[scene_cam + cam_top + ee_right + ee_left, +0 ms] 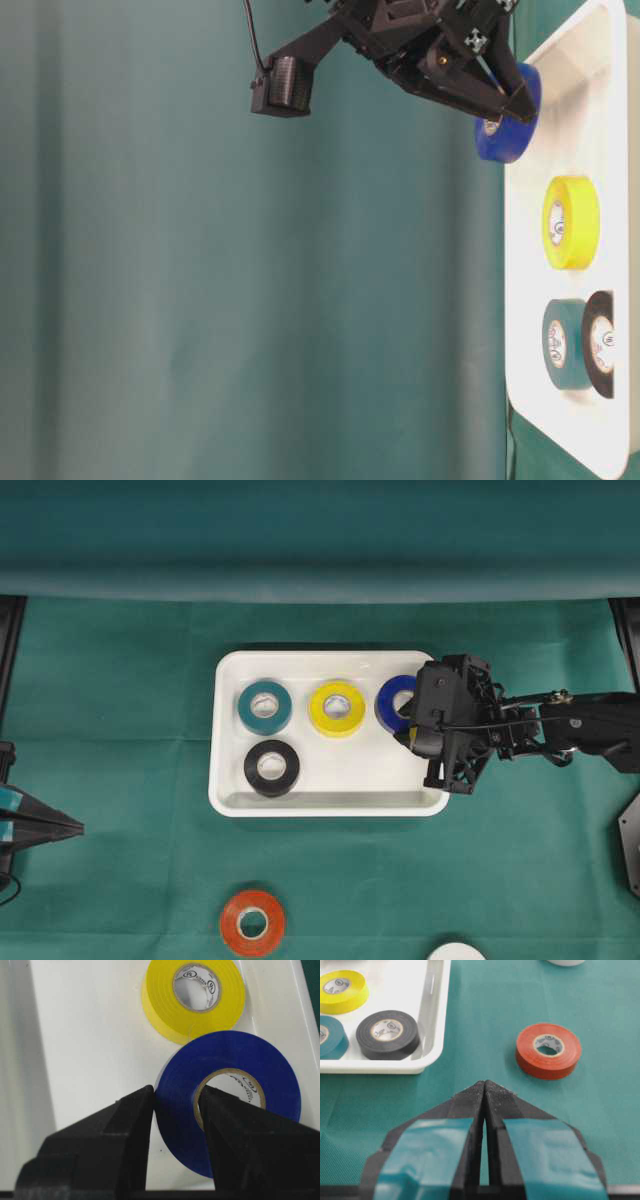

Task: Put the tape into the white case with the right arm.
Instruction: 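Carry the blue roll into the tray's right side and release, then lift the right gripper out of the tray and retract right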

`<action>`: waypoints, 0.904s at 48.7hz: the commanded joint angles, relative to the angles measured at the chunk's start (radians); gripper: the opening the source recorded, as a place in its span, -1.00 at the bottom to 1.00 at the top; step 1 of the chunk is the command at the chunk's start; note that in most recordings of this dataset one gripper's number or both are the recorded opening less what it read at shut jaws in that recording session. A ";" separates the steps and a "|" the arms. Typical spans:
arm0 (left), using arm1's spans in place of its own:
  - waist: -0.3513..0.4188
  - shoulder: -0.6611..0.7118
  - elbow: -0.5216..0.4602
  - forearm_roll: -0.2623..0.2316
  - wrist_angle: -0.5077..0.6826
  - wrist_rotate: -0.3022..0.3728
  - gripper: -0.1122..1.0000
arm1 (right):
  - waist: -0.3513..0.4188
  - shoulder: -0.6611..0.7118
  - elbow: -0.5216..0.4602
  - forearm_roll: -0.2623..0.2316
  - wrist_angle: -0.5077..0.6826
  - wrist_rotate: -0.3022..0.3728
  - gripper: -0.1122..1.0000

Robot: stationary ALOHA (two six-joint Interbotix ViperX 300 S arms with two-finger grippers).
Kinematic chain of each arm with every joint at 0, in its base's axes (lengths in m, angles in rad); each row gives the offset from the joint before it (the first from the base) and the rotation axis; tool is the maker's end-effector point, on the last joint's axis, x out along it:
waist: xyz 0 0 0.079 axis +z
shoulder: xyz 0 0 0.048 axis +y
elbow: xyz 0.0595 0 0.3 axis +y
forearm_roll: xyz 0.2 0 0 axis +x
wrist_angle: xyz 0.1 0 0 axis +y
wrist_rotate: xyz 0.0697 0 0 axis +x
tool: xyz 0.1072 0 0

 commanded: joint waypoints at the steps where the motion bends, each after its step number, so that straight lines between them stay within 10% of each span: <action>1: 0.002 0.008 -0.009 0.000 -0.011 0.000 -0.80 | -0.003 -0.011 -0.012 -0.003 -0.003 0.000 -0.77; 8: 0.002 0.008 -0.009 0.000 -0.009 0.000 -0.80 | -0.011 -0.011 -0.014 -0.003 -0.002 0.002 -0.62; 18: 0.002 0.009 -0.009 0.000 -0.009 0.000 -0.80 | -0.018 -0.011 -0.012 -0.003 -0.002 0.003 0.38; 44: 0.002 0.009 -0.009 0.000 -0.009 0.000 -0.80 | -0.018 -0.098 0.091 -0.003 -0.002 0.003 0.33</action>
